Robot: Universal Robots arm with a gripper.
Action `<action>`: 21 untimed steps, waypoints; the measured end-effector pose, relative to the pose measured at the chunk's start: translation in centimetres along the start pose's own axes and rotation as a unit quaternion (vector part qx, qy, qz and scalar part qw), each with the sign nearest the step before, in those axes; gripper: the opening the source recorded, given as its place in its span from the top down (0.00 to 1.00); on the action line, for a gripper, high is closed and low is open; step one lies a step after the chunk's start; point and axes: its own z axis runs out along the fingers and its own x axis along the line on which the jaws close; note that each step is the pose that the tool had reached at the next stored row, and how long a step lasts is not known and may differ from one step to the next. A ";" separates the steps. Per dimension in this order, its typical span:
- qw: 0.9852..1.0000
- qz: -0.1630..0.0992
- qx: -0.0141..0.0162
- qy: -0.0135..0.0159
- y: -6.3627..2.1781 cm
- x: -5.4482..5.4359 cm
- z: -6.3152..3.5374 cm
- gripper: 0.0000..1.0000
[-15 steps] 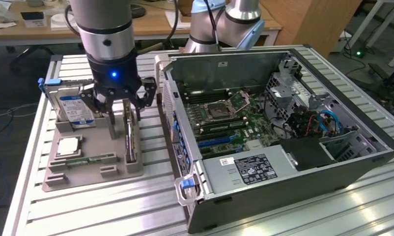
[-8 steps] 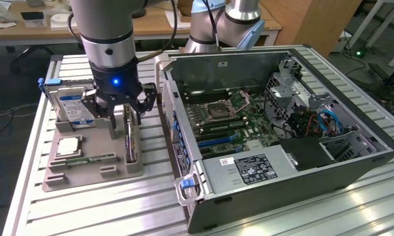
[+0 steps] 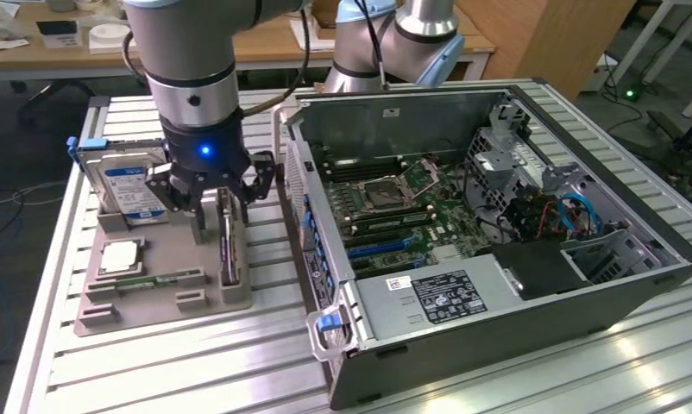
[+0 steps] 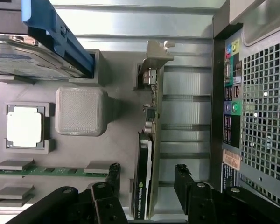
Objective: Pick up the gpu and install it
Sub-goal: 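Pick up the gpu and move the gpu toward the slot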
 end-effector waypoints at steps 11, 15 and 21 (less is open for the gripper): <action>1.000 0.003 0.000 0.003 0.40 0.0 3.05 0.41; 1.000 0.017 0.000 0.002 0.38 0.1 3.31 0.41; 1.000 0.018 0.000 0.002 0.36 0.0 3.51 0.41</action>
